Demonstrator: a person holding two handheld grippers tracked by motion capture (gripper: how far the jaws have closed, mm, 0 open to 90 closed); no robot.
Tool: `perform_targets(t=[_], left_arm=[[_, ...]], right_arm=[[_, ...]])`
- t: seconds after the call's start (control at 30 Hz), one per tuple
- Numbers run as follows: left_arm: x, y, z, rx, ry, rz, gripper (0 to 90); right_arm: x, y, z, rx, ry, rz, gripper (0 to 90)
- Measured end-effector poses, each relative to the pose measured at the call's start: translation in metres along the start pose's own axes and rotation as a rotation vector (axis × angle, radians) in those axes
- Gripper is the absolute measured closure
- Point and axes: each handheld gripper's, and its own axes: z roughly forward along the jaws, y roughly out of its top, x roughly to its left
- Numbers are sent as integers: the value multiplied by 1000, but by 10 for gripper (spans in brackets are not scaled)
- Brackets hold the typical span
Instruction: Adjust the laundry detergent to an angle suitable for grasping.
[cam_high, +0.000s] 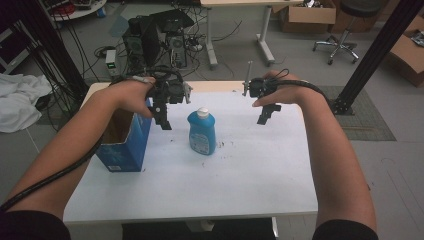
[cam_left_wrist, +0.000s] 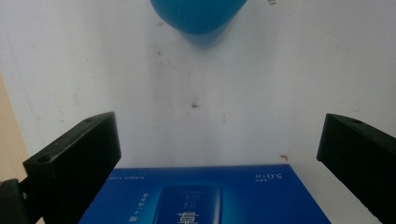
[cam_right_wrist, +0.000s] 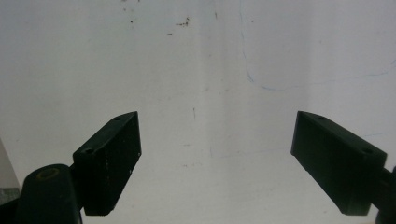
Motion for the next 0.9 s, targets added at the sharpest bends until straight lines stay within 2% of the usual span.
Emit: perform_targets(t=[0.23, 0.37, 0.43, 0.6, 0.67, 0.73, 0.9], left_arm=[[2, 0, -1, -1, 2, -2, 1], [0, 1, -2, -23, -12, -2, 1], [-1, 1, -3, -9, -7, -2, 1], [-4, 0, -7, -20, 3, -14, 1], [-8, 1, -9, -7, 11, -8, 1], [-11, 1, -12, -21, 16, -3, 1], [-12, 0, -11, -9, 15, -1, 1]], right_arm=[[0, -2, -1, 0, -6, 3, 163], [3, -3, -1, -6, 0, 2, 163], [4, -3, -2, -8, 0, 3, 162], [10, -6, -3, -6, -12, 6, 163], [12, -7, -6, -11, -25, 7, 162], [14, -6, -8, -16, -31, 10, 163], [16, -5, -9, -19, -31, 9, 160]])
